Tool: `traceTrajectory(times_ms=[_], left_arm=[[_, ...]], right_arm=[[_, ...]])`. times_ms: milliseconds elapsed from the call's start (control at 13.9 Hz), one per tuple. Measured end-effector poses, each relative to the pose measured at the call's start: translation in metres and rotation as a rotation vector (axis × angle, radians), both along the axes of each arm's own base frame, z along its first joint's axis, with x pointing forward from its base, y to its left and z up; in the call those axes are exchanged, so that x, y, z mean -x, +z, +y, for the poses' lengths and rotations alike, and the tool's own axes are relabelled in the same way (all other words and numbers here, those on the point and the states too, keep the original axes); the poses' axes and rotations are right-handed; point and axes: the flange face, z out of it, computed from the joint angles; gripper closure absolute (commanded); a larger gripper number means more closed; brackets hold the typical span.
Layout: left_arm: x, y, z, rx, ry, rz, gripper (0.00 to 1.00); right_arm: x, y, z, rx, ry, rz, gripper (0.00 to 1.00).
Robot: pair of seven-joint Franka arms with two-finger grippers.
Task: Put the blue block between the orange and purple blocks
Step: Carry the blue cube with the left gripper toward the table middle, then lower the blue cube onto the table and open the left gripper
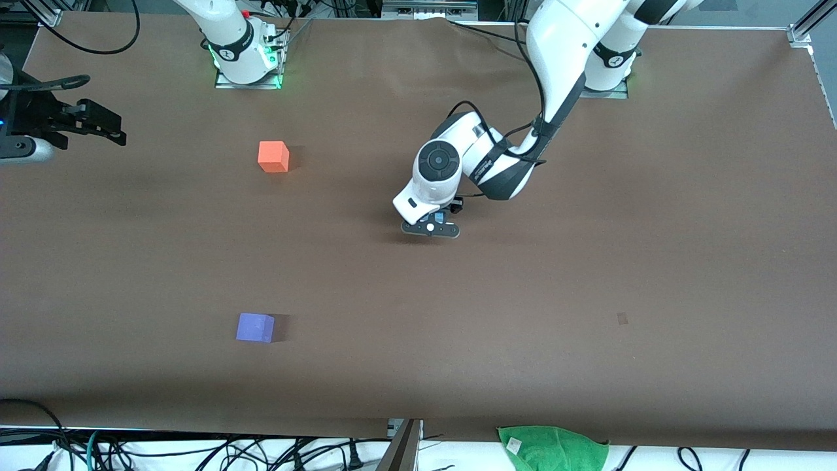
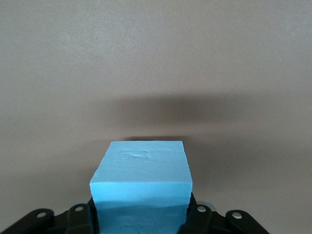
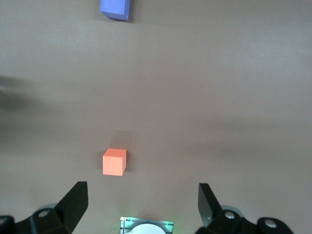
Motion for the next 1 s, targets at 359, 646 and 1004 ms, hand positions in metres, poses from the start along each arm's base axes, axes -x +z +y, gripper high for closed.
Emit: traceTrajectory(times_ms=[359, 646, 1004], left_arm=[[-0.007, -0.005, 0.000, 0.013, 0.021, -0.016, 0.00], [-0.027, 0.088, 0.012, 0.002, 0.037, -0.043, 0.00], [-0.054, 0.271, 0.136, -0.050, 0.115, -0.069, 0.00]], right_arm=[[-0.010, -0.017, 0.003, 0.000, 0.007, 0.022, 0.00], [-0.017, -0.029, 0.011, -0.002, 0.029, 0.033, 0.00], [-0.038, -0.077, 0.070, 0.002, 0.113, 0.066, 0.00]])
